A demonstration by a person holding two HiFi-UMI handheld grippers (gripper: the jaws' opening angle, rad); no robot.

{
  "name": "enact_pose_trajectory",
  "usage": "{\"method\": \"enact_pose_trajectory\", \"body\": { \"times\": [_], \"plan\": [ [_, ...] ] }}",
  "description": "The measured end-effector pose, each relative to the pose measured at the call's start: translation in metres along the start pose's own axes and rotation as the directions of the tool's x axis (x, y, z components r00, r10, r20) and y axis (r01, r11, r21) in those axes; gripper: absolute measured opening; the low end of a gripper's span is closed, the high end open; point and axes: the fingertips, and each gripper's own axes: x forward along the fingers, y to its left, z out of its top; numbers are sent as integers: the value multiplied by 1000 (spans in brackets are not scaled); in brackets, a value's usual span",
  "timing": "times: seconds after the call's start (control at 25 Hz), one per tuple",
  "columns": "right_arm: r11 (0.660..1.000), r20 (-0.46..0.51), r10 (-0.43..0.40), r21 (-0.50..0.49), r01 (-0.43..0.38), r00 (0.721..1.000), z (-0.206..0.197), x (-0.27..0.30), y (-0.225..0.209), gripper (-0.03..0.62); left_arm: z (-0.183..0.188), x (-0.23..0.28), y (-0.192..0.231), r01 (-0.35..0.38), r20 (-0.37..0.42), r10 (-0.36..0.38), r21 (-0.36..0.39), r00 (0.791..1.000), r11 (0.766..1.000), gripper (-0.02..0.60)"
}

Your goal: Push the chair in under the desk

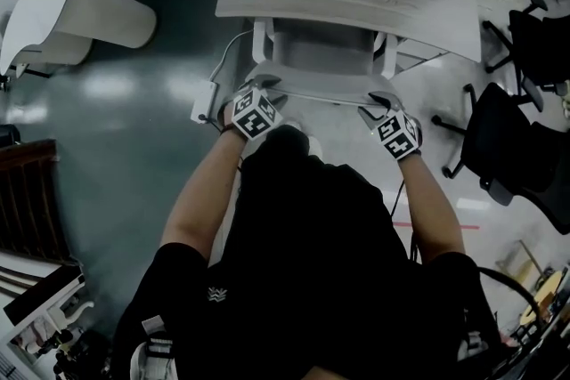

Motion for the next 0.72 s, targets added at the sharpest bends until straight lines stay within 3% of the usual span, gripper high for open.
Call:
{"method": "enact_pose_trajectory", "body": {
  "times": [0.32, 0.72],
  "plan": [
    [1000, 0, -10, -9, 10, 1000, 14, 13, -28, 175, 10, 9, 29, 18, 18, -18, 19, 1000, 1000, 175],
    [999, -11, 51, 17, -51, 999, 13, 8, -20, 176, 11, 5, 22, 60, 47, -62, 36, 997, 998, 179]
  ]
}}
